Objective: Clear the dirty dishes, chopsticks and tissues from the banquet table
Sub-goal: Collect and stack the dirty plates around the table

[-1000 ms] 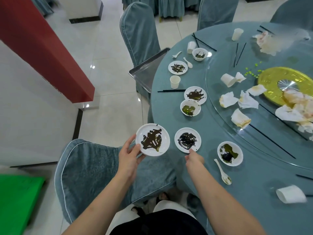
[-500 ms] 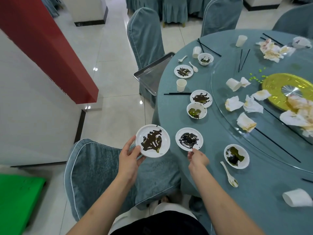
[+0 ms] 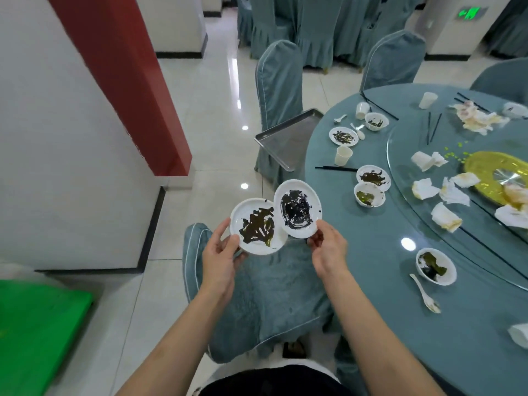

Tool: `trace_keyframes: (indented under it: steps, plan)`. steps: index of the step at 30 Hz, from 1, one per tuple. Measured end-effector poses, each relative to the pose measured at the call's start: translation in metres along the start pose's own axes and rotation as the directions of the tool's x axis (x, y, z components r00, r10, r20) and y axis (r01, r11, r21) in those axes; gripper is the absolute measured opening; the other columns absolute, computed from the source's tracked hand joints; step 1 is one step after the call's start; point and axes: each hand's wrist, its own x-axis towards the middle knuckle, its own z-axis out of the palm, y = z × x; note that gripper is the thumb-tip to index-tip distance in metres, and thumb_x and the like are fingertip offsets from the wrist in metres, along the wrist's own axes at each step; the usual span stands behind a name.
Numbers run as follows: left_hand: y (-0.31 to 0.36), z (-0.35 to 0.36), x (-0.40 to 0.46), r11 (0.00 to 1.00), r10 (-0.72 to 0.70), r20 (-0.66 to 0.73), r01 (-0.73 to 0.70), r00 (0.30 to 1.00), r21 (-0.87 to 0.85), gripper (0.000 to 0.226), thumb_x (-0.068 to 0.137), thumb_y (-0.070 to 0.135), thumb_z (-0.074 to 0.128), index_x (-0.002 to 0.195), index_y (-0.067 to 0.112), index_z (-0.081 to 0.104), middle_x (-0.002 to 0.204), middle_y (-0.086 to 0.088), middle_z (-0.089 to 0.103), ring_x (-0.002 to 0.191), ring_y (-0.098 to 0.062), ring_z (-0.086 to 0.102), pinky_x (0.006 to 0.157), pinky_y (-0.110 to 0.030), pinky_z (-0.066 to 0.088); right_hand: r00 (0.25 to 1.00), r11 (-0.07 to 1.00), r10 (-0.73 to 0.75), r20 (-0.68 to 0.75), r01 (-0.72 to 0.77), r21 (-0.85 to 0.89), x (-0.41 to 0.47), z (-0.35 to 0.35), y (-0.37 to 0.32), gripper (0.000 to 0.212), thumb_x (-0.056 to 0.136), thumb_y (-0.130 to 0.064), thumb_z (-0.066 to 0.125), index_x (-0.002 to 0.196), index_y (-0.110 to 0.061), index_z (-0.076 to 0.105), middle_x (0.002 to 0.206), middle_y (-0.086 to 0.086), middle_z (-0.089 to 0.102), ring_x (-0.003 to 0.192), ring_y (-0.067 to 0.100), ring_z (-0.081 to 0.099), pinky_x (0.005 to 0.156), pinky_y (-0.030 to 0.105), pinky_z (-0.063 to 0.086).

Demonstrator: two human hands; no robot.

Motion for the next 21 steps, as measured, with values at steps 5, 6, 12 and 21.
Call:
trace_keyframes:
  steps: [5, 6, 12, 21]
  plan:
    - [0.023, -0.068, -0.01, 0.998, 0.036, -0.004, -0.036, 0.999, -0.046, 0.046, 0.102, 0.004, 0.057, 0.142, 0.026, 0.057, 0.114, -0.003, 0.076, 0.118, -0.031, 0.068, 0.099, -0.046, 0.057, 0.989, 0.989, -0.058, 0.133, 0.075, -0.127, -0.061, 0.047, 0.046, 0.006, 0.096, -0.008, 0.066, 0.091, -0.006, 0.07, 0.076, 0.009, 0.065, 0.062, 0.015, 0.053, 0.058, 0.027, 0.044]
    - [0.027, -0.083, -0.013, 0.998, 0.041, -0.005, -0.041, 0.999, -0.051, 0.047, 0.102, 0.004, 0.057, 0.144, 0.024, 0.056, 0.115, -0.007, 0.076, 0.119, -0.031, 0.067, 0.102, -0.048, 0.055, 0.984, 0.985, -0.061, 0.165, 0.086, -0.148, -0.073, 0.056, 0.056, 0.006, 0.096, -0.009, 0.067, 0.093, -0.005, 0.069, 0.078, 0.01, 0.066, 0.063, 0.015, 0.056, 0.059, 0.027, 0.047]
    - [0.057, -0.176, -0.029, 0.994, 0.087, -0.005, -0.087, 0.996, -0.06, 0.043, 0.103, 0.006, 0.057, 0.142, 0.023, 0.057, 0.117, -0.016, 0.073, 0.112, -0.025, 0.071, 0.094, -0.04, 0.06, 0.958, 0.965, 0.004, 0.288, 0.072, -0.254, -0.14, 0.114, 0.123, 0.009, 0.097, -0.015, 0.067, 0.092, -0.008, 0.069, 0.087, 0.011, 0.072, 0.077, 0.02, 0.066, 0.071, 0.034, 0.056]
    - [0.084, -0.252, -0.033, 0.973, 0.146, -0.085, -0.158, 0.986, -0.168, 0.044, 0.103, 0.006, 0.058, 0.144, 0.022, 0.055, 0.119, -0.015, 0.073, 0.114, -0.026, 0.07, 0.096, -0.042, 0.058, 0.907, 0.953, 0.138, 0.399, -0.011, -0.304, -0.197, 0.184, 0.157, 0.008, 0.097, -0.01, 0.067, 0.104, -0.007, 0.069, 0.096, 0.013, 0.072, 0.085, 0.025, 0.066, 0.072, 0.033, 0.057]
